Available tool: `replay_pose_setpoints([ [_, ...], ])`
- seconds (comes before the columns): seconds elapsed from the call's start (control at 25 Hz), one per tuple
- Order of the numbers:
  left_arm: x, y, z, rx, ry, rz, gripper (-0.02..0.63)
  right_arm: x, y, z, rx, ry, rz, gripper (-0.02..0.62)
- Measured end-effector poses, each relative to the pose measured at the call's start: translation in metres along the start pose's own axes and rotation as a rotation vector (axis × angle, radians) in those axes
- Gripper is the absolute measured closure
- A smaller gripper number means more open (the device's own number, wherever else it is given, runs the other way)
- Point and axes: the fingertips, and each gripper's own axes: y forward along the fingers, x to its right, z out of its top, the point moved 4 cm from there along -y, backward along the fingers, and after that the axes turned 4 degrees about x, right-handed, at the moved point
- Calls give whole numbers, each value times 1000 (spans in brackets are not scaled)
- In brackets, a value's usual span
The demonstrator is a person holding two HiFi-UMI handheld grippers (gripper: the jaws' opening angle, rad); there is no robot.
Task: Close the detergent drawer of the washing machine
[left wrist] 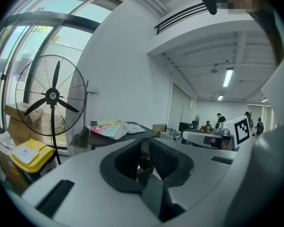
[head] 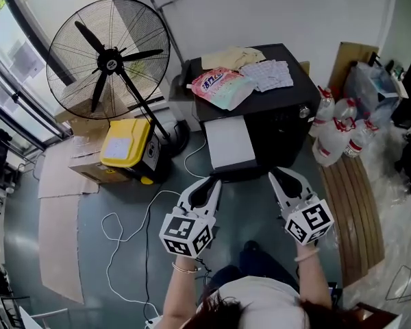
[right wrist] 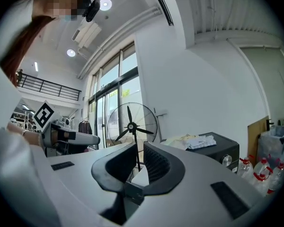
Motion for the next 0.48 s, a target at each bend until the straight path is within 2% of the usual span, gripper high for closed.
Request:
replay_pose_setpoints([
  [0.32, -20, 9, -27, -52, -33, 65, 511, 15, 19, -30, -72, 27, 50, 518],
  [0.48, -34, 15, -41, -72, -39, 85, 485, 20, 25, -49, -114, 36, 44, 509],
])
